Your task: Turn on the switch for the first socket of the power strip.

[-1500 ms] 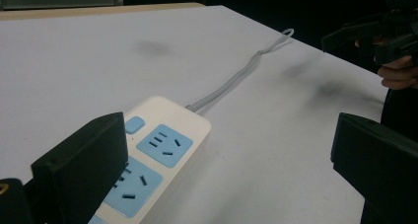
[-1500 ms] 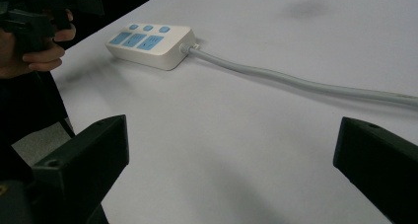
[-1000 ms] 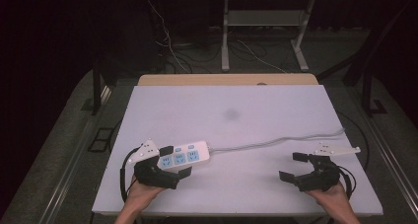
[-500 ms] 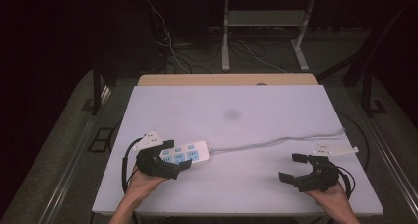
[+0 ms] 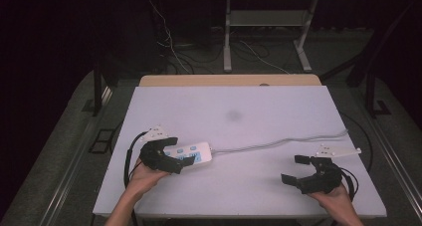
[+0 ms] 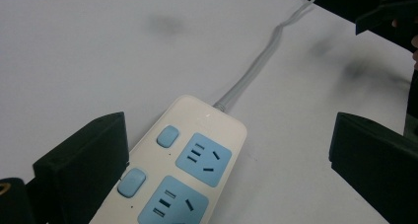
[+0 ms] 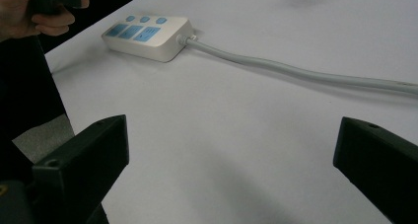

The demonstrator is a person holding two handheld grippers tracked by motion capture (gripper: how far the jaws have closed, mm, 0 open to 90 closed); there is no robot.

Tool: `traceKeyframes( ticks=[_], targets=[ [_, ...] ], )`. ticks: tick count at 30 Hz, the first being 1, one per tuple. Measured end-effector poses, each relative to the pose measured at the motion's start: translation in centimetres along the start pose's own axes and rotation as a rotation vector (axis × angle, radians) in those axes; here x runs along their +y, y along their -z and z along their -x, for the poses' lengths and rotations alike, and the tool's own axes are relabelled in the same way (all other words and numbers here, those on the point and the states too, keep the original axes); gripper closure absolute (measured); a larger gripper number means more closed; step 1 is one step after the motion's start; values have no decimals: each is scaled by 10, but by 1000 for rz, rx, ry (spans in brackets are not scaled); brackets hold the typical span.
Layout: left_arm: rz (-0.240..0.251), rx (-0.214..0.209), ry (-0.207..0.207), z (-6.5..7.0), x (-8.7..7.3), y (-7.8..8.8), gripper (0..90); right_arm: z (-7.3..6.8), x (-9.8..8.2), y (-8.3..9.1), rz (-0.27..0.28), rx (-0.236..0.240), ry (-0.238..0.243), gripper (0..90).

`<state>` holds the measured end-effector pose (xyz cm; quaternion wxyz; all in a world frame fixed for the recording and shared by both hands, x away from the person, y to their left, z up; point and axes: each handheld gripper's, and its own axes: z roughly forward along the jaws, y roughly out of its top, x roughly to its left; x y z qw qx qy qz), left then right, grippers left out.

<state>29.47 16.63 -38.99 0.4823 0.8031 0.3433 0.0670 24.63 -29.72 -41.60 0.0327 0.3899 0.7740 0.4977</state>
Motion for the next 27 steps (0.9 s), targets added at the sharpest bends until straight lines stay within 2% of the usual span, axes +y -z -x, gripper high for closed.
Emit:
traceKeyframes(
  ticks=[8, 16, 27],
  targets=[
    [-62, 1, -28, -3, 9, -4, 6, 0, 0, -1, -5, 4, -2, 2],
    [-97, 4, -47, -6, 19, -7, 9, 0, 0, -1, -6, 5, -2, 2],
    [-174, 4, -89, -9, 29, -17, 30, 0, -1, -1, -13, 8, 4, 2]
  ],
)
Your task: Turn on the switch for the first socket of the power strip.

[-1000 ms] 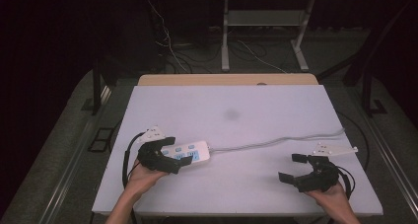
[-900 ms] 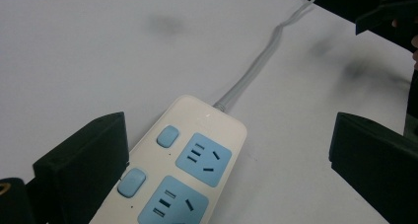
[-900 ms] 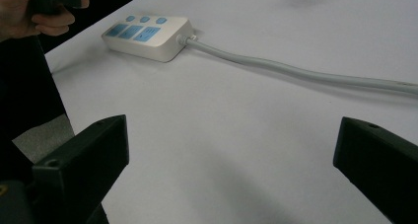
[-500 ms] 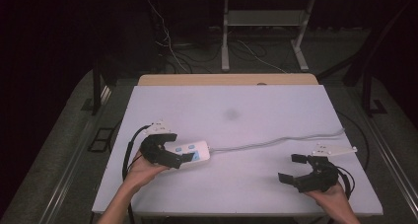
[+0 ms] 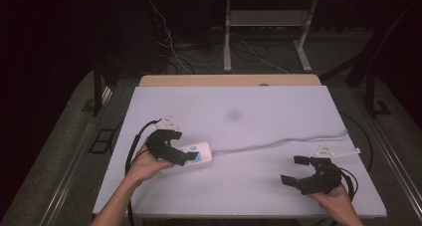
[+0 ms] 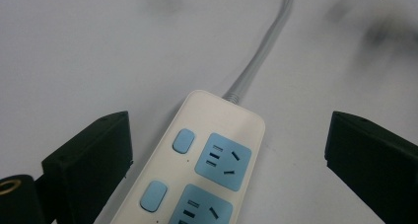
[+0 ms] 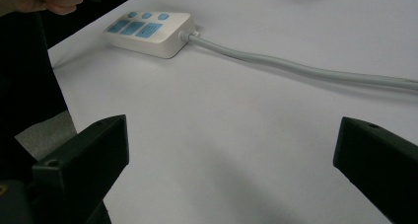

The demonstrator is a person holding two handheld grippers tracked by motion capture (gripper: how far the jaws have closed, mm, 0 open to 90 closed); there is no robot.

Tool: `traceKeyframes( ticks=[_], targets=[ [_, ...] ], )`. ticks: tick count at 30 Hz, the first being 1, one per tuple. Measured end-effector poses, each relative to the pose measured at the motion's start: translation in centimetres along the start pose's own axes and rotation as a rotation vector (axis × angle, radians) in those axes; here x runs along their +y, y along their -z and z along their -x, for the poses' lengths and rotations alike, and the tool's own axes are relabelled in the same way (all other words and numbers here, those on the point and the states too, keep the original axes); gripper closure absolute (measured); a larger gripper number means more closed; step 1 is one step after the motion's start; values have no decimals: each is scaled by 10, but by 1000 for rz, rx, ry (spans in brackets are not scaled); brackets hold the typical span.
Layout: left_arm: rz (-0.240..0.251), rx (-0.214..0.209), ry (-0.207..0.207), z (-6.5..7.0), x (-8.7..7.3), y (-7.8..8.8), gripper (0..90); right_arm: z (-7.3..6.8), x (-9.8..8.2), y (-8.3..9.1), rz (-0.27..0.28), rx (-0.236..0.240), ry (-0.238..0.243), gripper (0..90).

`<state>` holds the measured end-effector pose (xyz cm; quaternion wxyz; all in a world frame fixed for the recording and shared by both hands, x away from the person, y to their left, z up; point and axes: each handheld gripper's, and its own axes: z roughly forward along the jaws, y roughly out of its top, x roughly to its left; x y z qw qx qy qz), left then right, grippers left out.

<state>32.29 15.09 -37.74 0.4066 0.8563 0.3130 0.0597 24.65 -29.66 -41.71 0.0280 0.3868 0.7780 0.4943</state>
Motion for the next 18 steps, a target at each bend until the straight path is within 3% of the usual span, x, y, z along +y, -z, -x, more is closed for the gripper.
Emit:
traceKeyframes(
  ticks=[18],
  targets=[
    [-72, -3, -41, -9, 19, -5, 121, 0, -1, -1, -9, 2, 2, 1]
  ],
)
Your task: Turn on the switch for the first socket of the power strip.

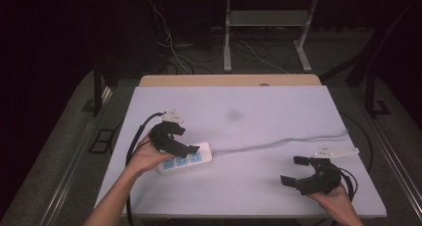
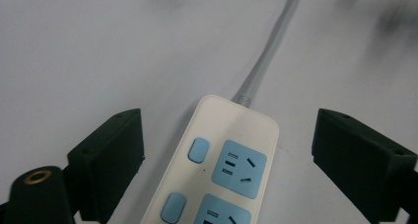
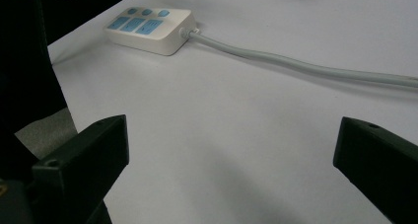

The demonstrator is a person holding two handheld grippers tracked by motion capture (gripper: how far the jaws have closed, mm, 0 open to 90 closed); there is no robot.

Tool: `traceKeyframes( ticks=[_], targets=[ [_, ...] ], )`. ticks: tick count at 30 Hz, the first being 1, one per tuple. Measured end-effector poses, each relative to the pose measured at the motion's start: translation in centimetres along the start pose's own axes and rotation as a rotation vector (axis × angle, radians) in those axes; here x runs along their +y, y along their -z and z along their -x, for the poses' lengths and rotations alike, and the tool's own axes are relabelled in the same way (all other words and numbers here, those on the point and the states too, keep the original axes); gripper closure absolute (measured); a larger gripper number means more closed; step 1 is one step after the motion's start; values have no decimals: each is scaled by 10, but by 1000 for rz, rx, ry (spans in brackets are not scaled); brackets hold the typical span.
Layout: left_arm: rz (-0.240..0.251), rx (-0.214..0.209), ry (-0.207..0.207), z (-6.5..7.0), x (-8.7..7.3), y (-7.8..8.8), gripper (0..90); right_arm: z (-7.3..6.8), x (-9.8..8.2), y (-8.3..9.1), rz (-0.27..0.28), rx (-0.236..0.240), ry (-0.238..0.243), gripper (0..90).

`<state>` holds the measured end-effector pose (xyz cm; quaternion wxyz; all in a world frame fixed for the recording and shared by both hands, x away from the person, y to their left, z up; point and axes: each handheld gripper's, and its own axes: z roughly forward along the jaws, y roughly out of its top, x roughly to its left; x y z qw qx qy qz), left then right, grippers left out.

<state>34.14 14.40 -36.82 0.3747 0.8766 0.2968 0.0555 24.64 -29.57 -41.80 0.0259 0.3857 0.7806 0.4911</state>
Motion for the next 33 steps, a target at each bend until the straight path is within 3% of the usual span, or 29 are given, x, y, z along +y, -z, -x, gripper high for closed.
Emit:
traceKeyframes(
  ticks=[5, 22, 28, 33],
  targets=[
    [-19, -7, -9, -2, 3, -3, 163, 0, 0, 0, -4, 0, 2, 2],
    [-55, -30, -41, -9, 5, -14, 607, 0, -1, -2, -15, 4, -1, 1],
    [-62, -25, -31, -13, 4, -18, 696, 0, -1, -2, -21, 4, 2, 2],
    [-58, -40, -7, -18, 3, -19, 822, 1, -1, -2, -23, 4, 3, 2]
  ],
)
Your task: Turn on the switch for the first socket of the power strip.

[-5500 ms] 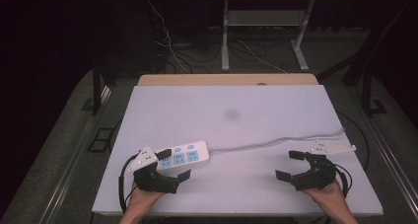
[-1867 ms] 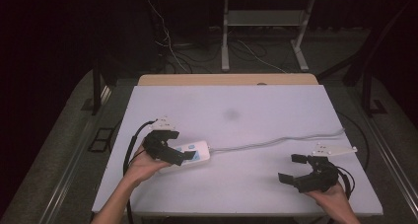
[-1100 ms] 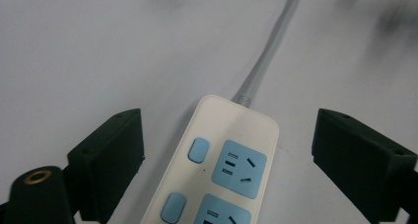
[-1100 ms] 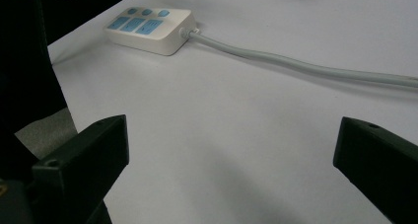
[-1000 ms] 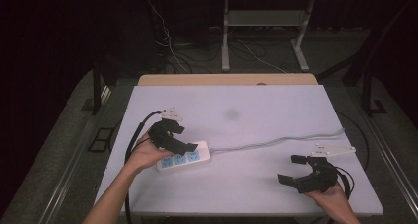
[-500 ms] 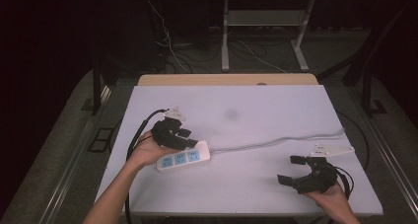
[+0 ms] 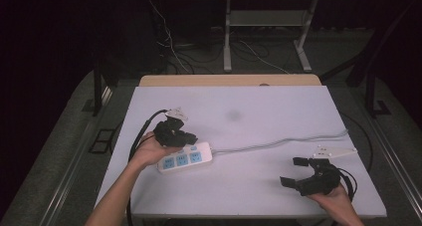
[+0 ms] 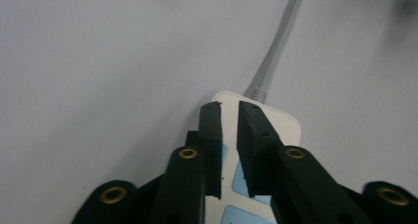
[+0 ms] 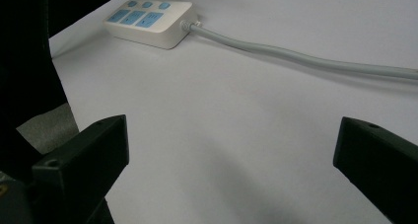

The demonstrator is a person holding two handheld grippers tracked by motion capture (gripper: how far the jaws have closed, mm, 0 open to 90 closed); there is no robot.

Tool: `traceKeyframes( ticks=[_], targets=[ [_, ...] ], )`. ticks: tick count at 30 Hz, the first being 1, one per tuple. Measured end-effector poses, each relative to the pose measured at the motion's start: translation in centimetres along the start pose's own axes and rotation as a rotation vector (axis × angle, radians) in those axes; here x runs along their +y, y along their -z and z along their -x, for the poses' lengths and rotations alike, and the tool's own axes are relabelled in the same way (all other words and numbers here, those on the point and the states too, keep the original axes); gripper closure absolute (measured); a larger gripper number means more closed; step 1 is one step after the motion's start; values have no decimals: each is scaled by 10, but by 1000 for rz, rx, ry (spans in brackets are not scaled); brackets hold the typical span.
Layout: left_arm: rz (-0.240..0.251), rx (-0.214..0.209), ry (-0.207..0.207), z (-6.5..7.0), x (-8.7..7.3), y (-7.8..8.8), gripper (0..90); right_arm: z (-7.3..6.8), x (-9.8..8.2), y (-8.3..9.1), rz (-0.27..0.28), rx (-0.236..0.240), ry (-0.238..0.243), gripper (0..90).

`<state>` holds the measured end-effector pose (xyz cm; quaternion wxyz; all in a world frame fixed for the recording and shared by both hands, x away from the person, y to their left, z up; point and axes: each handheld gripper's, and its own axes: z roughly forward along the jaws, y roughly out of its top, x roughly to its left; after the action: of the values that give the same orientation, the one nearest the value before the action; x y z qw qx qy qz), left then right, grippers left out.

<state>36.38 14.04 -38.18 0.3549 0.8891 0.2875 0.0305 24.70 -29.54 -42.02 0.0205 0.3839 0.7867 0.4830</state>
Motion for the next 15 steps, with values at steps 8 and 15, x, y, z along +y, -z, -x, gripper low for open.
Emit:
traceKeyframes(
  ticks=[8, 15],
  targets=[
    [-29, 7, 10, -4, -2, -5, 891, 0, 0, 0, -7, 3, 3, 2],
    [-56, -5, 10, -4, -3, -11, 891, 1, -1, 0, -11, 0, 2, 2]
  ],
)
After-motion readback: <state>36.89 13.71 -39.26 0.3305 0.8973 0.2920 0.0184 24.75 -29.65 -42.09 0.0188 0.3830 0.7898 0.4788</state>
